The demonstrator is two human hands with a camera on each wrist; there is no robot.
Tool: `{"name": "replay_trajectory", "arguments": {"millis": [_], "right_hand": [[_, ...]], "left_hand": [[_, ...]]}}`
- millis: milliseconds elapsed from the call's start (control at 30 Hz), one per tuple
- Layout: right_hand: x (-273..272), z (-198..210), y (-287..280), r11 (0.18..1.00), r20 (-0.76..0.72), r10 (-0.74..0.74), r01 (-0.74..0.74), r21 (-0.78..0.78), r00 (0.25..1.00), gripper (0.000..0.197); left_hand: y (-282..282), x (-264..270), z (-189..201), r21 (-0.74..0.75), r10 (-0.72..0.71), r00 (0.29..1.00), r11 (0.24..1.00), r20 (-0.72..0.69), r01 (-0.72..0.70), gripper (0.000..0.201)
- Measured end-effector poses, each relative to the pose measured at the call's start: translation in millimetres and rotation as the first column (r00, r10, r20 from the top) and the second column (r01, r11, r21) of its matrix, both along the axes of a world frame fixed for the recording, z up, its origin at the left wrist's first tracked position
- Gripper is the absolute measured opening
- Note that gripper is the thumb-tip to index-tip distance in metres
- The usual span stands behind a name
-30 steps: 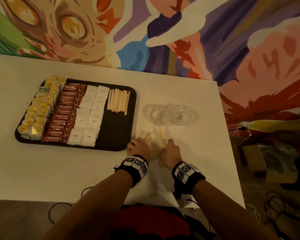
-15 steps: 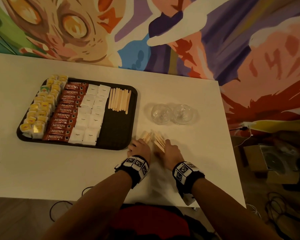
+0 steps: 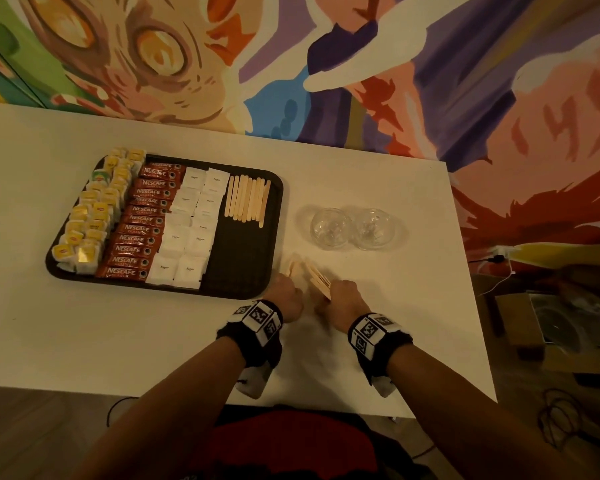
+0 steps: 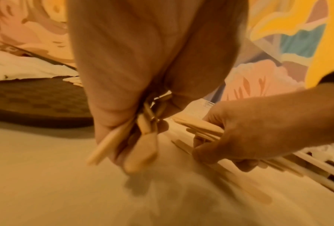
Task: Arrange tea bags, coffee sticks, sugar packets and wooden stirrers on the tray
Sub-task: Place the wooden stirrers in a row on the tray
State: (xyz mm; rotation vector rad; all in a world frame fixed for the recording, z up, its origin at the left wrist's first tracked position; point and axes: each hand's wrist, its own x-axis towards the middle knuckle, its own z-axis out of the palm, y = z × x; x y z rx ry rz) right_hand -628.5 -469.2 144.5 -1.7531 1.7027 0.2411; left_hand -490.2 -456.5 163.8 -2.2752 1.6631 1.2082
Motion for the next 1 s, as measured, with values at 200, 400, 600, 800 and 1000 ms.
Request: {"name": "replay_trajectory", "arguments": {"millis": [200,400,600,800,1000], "right_hand": [[-2,1,1,0.995,-0.025,0.072,-0.073,-0.066,0.997,0.044],[0,2,2,0.997,0.043,0.057,-0.054,-0.057,0.997,0.028],[22,14,-6,1.000,0.259,0.013,-0.008,-0.021,0.966,0.023],[66,28,-35,0.993,0.412,-0.097,0.060,0.101,0.906,0.019],[117,33,-61,0.955,0.521,-0.281,0.183,0.232,0.806,0.021]], "left_hand": [[0,14,-8,0.133,0.266,0.913,0.963,-0.311,-0.235,0.043],[0,25,-6,0.135,0.382,0.800,0.922,-0.462,-0.363,0.031],[-3,56,3,0.085,0.434,0.660,0.867,-0.613,-0.491,0.024],[-15,99,12,0.052,0.505,0.595,0.788,-0.626,-0.613,0.015],[-39,127,8,0.040,0.562,0.675,0.782,-0.477,-0.622,0.020]]}}
